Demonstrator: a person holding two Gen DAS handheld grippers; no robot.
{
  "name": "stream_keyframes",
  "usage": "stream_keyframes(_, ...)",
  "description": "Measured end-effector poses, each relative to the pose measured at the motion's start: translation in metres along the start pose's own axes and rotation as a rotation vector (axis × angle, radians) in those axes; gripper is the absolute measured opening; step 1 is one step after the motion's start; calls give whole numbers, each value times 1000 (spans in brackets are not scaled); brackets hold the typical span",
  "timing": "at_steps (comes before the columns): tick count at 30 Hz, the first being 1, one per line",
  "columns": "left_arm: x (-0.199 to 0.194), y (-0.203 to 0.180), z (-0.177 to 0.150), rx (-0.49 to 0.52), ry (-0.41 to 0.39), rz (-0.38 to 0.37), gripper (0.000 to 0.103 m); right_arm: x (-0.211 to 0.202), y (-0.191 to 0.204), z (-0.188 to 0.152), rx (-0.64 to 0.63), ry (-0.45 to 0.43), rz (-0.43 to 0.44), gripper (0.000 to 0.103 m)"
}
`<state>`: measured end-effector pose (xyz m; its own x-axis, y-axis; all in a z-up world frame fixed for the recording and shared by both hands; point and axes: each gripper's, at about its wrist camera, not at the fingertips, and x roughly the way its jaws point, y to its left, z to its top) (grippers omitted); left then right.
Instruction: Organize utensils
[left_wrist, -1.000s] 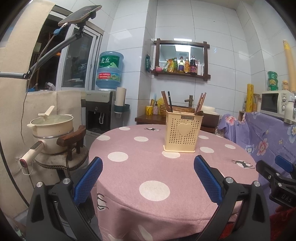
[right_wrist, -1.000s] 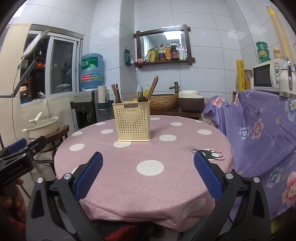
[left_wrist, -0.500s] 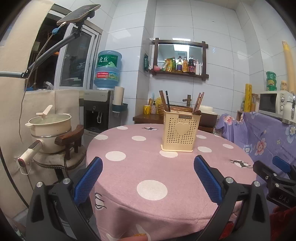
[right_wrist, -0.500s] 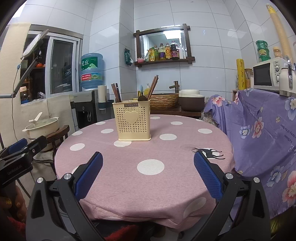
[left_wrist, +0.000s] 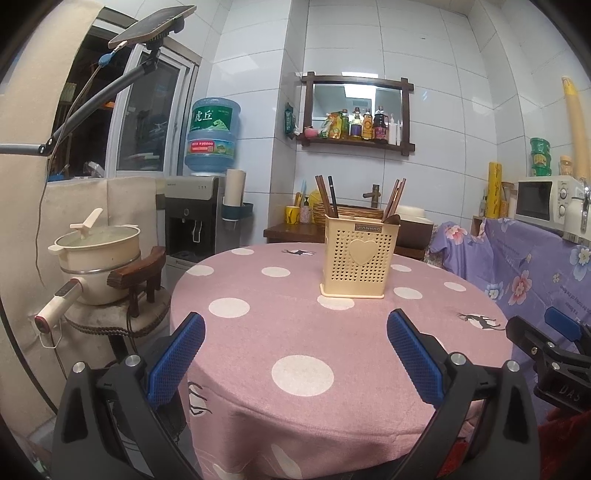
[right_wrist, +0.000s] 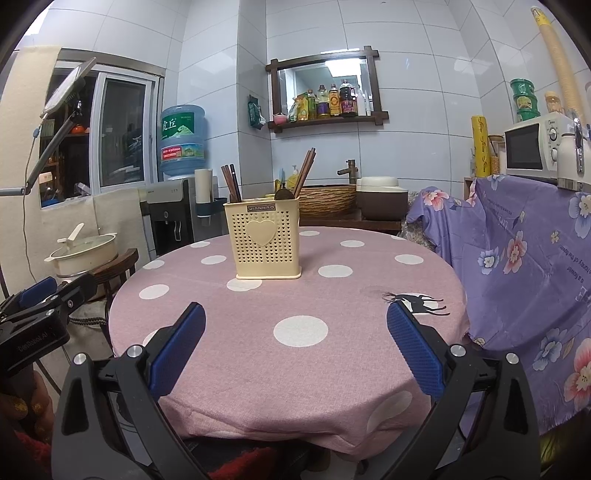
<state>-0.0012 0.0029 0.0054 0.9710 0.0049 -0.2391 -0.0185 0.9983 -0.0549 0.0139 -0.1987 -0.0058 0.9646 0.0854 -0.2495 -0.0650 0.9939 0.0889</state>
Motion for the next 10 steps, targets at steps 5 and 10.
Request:
stream_keyframes(5, 1, 0, 0, 1, 10, 0, 98, 1, 0, -1, 3, 6, -1, 97)
stream_keyframes(10, 3, 1, 0, -6, 20, 2, 98, 2, -1, -1, 3, 6, -1, 97)
